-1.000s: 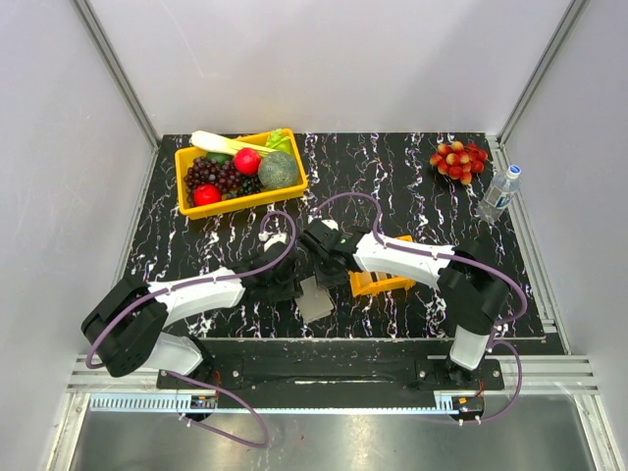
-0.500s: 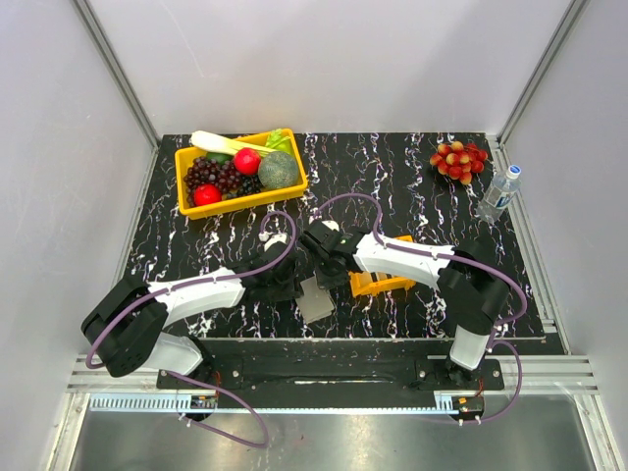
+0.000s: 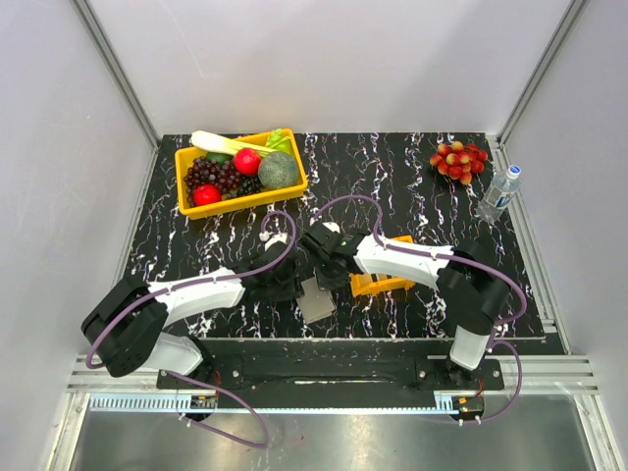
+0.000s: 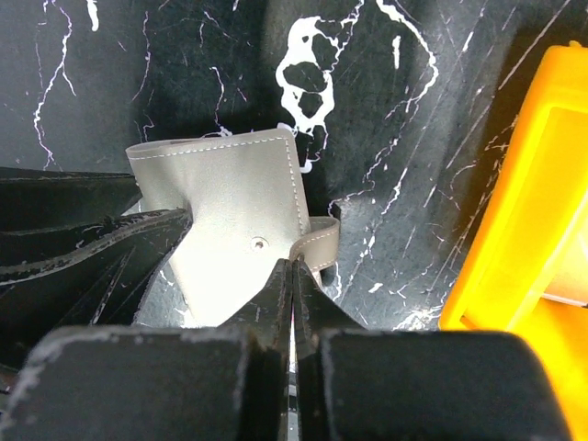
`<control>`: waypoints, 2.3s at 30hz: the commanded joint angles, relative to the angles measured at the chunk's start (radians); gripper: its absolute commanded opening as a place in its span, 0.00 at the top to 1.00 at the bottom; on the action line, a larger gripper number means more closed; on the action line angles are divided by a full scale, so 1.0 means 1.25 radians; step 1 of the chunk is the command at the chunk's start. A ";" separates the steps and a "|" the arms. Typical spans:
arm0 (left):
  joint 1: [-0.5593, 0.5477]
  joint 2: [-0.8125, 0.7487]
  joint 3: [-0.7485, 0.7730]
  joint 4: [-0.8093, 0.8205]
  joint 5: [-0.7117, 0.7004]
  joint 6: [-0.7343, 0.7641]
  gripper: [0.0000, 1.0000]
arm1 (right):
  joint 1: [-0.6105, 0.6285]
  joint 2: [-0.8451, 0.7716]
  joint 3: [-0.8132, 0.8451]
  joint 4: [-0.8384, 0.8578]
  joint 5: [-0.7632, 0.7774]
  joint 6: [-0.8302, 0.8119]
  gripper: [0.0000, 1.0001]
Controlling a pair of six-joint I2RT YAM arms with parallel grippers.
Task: Put the credit cards into the card holder
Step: Close the card holder at the center of the board.
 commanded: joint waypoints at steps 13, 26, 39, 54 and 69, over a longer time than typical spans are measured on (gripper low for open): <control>0.002 0.014 -0.007 0.048 0.032 0.025 0.62 | -0.002 -0.032 -0.053 0.114 -0.071 0.004 1.00; 0.002 0.023 -0.007 0.052 0.043 0.030 0.63 | -0.014 -0.036 -0.072 0.142 -0.095 0.007 1.00; 0.002 0.033 -0.007 0.059 0.054 0.036 0.64 | -0.019 -0.002 -0.082 0.163 -0.118 0.010 1.00; 0.002 0.036 -0.001 0.060 0.057 0.038 0.64 | -0.019 0.022 -0.089 0.142 -0.115 0.003 1.00; 0.002 0.035 -0.006 0.060 0.060 0.036 0.65 | -0.048 0.060 -0.099 0.140 -0.132 -0.009 1.00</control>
